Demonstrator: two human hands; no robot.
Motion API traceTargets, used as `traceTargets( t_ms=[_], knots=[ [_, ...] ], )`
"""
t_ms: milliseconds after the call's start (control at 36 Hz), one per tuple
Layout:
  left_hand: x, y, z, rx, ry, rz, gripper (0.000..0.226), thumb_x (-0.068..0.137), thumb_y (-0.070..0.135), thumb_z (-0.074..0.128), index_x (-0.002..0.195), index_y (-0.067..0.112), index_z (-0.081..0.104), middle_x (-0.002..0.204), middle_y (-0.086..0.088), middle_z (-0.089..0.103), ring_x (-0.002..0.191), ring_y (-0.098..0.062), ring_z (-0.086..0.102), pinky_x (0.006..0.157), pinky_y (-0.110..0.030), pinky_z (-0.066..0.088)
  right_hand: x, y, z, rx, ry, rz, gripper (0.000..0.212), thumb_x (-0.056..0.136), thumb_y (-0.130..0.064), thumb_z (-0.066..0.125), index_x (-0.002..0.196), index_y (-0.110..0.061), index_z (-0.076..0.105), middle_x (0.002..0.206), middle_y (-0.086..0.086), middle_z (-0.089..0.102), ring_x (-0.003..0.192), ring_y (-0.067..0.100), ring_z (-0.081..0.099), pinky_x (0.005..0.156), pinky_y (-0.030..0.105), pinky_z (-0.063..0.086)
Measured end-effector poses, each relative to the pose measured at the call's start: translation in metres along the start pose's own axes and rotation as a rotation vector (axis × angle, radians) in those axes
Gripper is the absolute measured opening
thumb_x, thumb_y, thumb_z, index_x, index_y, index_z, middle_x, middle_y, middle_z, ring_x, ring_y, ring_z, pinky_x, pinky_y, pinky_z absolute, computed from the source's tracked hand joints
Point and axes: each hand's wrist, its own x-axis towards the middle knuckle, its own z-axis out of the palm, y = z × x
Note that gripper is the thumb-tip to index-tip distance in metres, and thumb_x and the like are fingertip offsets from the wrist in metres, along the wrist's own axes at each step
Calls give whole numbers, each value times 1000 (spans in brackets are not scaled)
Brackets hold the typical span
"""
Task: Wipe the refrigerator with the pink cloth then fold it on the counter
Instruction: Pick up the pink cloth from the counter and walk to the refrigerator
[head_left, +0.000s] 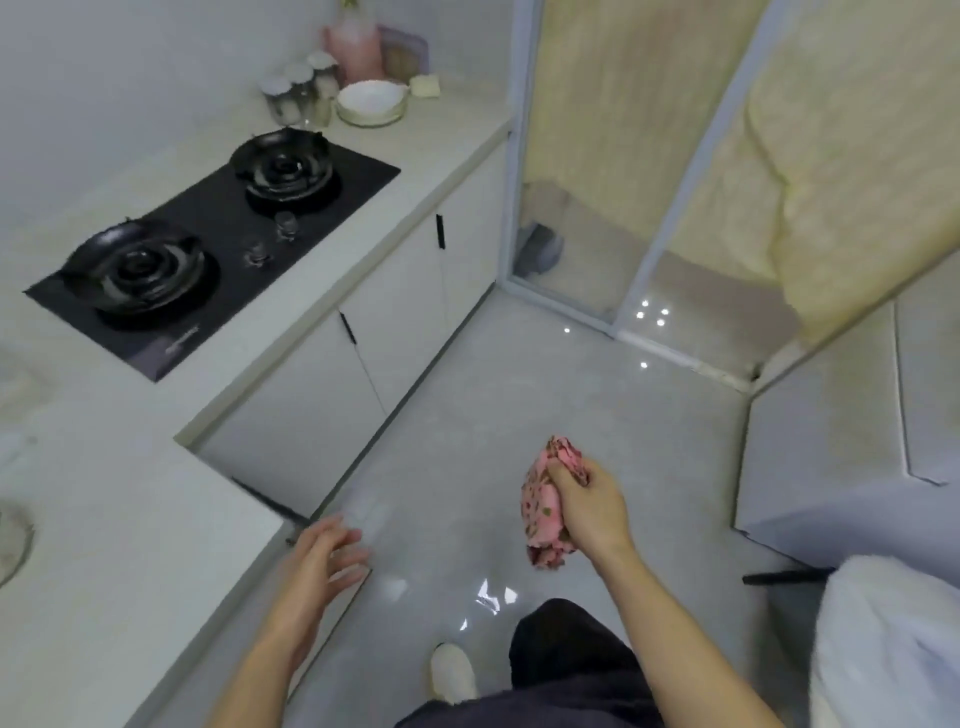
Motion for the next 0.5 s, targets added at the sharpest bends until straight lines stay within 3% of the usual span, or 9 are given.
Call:
traceTargets(
  t_ms=[56, 111, 194, 333, 500],
  knots=[
    [17, 13, 17, 44, -30, -16, 21, 108, 24, 55, 126, 13, 60, 121, -16, 70, 108, -36, 70, 107, -57, 52, 12, -4, -6, 7, 37, 19, 17, 105, -27, 61, 88, -26, 68, 83, -10, 70, 81, 8, 68, 68, 18, 49],
    [34, 25, 35, 79, -56, -19, 16, 108, 24, 56, 121, 17, 62, 121, -15, 71, 108, -36, 71, 104, -56, 53, 27, -6, -13, 11, 68, 50, 18, 104, -26, 62, 90, -19, 70, 84, -5, 72, 80, 8, 68, 67, 17, 50],
    [60, 44, 62, 157, -107, -12, 20, 108, 25, 55, 125, 20, 64, 120, -12, 72, 107, -32, 74, 98, -50, 57, 55, -10, -25, 37, 117, 95, 25, 103, -29, 63, 96, -6, 71, 92, 10, 76, 88, 22, 72, 74, 29, 54],
    [99, 78, 117, 356, -185, 35, 22, 108, 22, 54, 126, 22, 65, 119, -6, 71, 107, -25, 73, 97, -44, 59, 115, -27, -47, 64, 147, 114, 24, 103, -30, 63, 96, -8, 71, 92, 8, 76, 83, 19, 71, 70, 30, 54],
    [133, 139, 199, 477, -253, 95, 21, 107, 22, 55, 123, 25, 68, 118, -4, 72, 107, -18, 71, 96, -36, 57, 198, -66, -83, 48, 138, 112, 27, 104, -33, 63, 98, -7, 71, 96, 12, 75, 92, 27, 72, 87, 46, 58]
  ],
)
